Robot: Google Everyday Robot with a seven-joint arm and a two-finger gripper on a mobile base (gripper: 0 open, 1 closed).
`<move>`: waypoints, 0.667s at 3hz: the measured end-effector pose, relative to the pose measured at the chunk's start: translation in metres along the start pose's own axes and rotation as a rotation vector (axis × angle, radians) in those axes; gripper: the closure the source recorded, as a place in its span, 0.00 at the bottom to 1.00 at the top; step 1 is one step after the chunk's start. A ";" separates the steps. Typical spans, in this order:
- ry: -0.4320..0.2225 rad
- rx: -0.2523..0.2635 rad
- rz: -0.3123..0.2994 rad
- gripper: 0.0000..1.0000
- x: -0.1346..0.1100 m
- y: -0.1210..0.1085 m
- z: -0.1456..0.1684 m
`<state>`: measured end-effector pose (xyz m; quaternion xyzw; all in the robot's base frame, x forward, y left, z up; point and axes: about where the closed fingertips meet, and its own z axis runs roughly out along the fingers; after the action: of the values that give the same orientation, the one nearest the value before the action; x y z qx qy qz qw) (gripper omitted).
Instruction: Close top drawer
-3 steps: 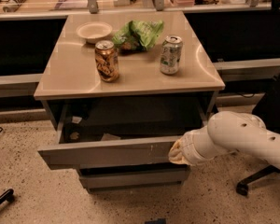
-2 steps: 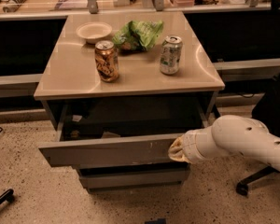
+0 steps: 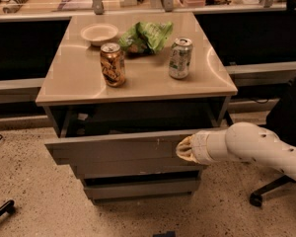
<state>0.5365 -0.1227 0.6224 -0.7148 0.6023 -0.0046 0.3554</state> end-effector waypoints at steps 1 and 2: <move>-0.024 0.061 0.020 1.00 0.007 -0.023 0.011; -0.053 0.139 0.027 1.00 0.006 -0.067 0.025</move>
Offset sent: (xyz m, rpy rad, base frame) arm 0.0810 0.0031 0.0130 0.1174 -0.1212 -0.0722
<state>0.6067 -0.1135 0.6354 -0.6800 0.6007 -0.0225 0.4200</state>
